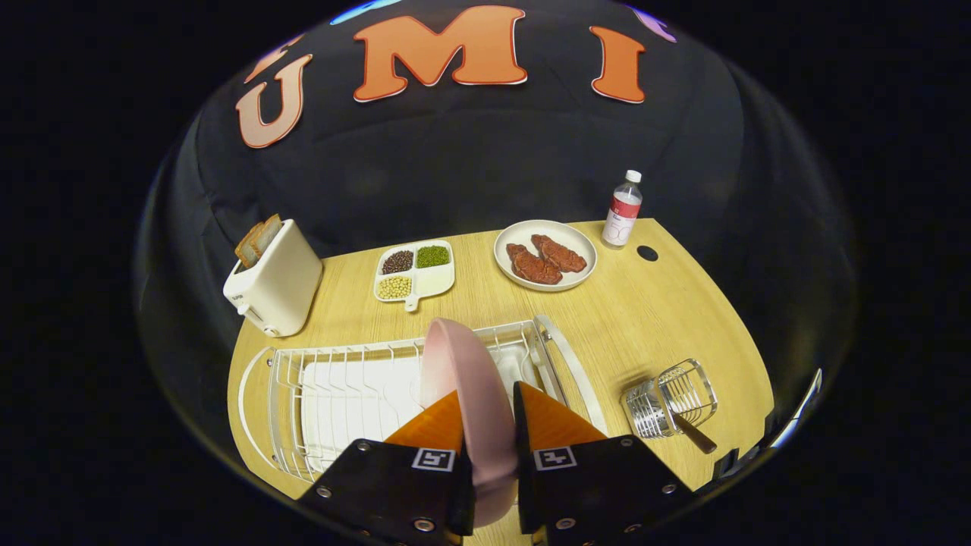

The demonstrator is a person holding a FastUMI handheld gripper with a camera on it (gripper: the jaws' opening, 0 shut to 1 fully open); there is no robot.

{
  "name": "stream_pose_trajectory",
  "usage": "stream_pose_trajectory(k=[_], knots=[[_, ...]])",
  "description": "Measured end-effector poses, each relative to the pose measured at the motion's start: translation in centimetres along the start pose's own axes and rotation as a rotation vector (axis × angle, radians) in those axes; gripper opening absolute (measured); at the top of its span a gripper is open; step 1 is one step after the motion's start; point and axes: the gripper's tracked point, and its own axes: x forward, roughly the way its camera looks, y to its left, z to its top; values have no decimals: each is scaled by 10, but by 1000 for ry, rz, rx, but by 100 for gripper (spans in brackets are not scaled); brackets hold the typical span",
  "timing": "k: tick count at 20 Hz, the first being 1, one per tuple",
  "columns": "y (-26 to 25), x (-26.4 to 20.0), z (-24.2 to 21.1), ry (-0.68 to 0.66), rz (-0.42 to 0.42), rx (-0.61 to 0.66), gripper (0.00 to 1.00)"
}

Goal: Take the plate from the dish rack, then take the spoon from the basket and place it into the plate.

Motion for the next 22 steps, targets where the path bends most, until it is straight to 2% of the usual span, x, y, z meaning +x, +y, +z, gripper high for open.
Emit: stream_pose_trajectory(k=[15,16,18,21,22], knots=[[-14,-25,-2,6,-51,-41,23],[-25,-30,12,-45,-69,-40,24],[-15,-54,29,-70,6,31,23],[-38,-74,32,-122,-34,-32,23],[-36,-82,27,-120,-14,-19,23]])
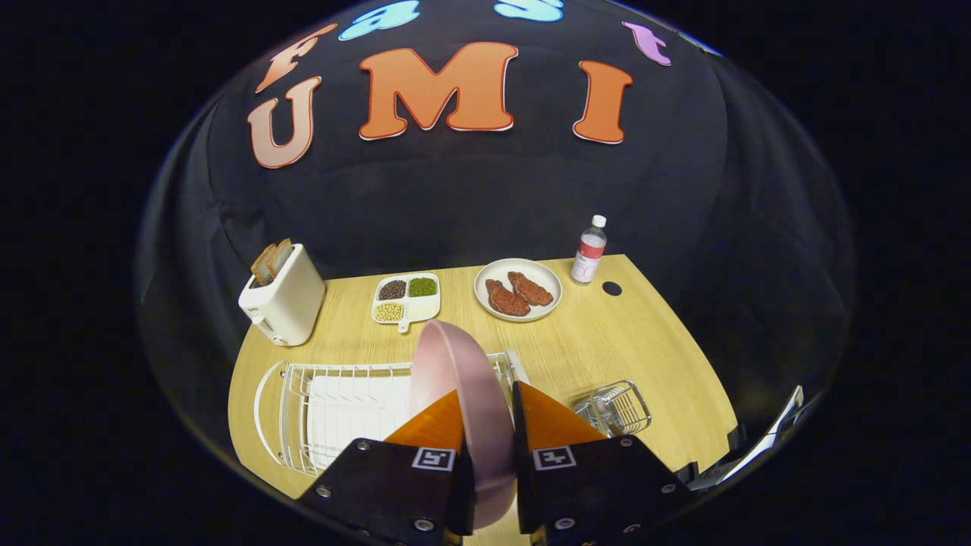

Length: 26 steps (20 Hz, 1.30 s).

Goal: Take the plate from the dish rack, then take the spoon from the basket and place it into the plate.

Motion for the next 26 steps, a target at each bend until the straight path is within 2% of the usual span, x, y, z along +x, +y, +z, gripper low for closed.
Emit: stream_pose_trajectory(k=[3,11,22,26], knots=[[2,-24,-21,12,83,52,23],[-12,-75,-79,-23,194,111,23],[-2,-72,-186,48,331,239,23],[1,-67,-214,58,342,275,23]])
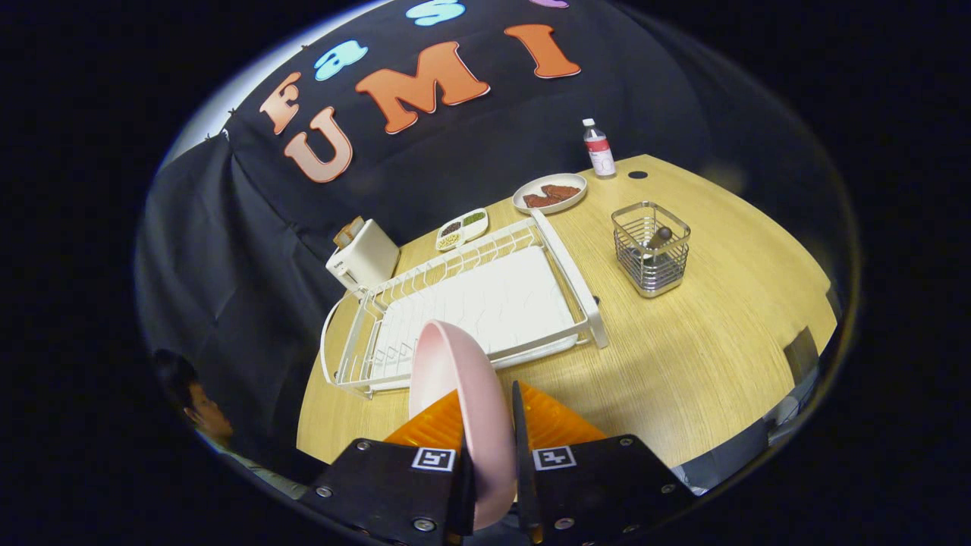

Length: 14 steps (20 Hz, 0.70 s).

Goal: Take the plate from the dish rack, then take the spoon from the basket and place it into the plate.

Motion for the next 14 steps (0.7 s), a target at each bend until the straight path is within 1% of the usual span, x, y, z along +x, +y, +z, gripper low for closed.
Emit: stream_pose_trajectory(k=[3,6,7,9,11,12,13,14], knots=[[-4,10,-23,25,8,19,23],[-8,22,-48,60,-4,20,23],[-8,25,-54,70,6,28,23],[-4,28,-56,71,20,60,23],[-11,29,-55,67,-15,33,26],[-14,30,-51,60,-23,21,38],[-12,28,-47,49,-21,25,41],[-13,27,-44,43,-26,26,50]])
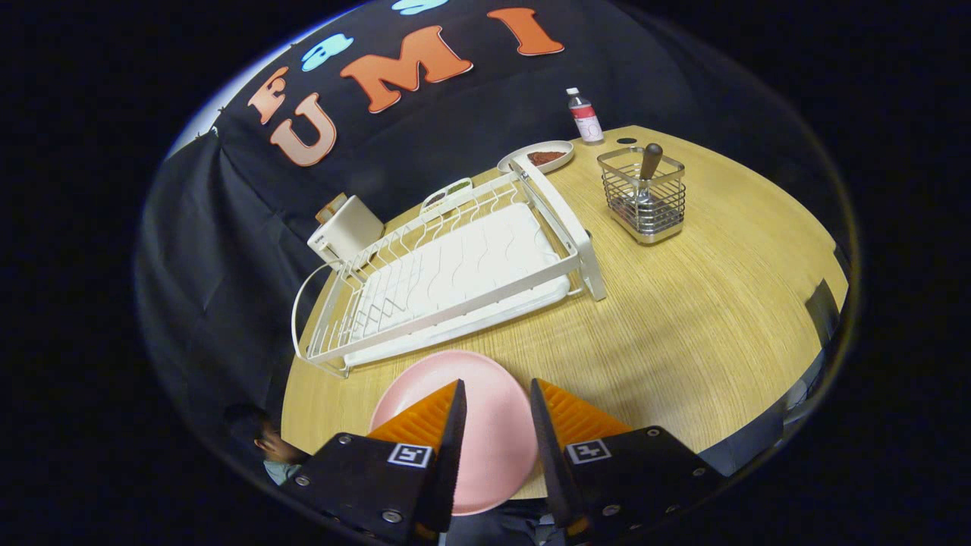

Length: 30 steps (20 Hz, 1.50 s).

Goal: Take the plate from the dish rack, then take the spoon from the basket and place it into the plate.

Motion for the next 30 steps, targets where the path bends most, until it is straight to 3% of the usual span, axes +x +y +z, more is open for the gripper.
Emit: stream_pose_trajectory(k=[4,8,15,24,30], knots=[[-15,-6,17,-44,-41,-46,83],[-31,-9,32,-74,-67,-46,99],[-64,-20,67,-121,-119,-67,99],[-112,-54,146,-260,-202,-62,98],[-136,-36,173,-364,-254,-82,98]])
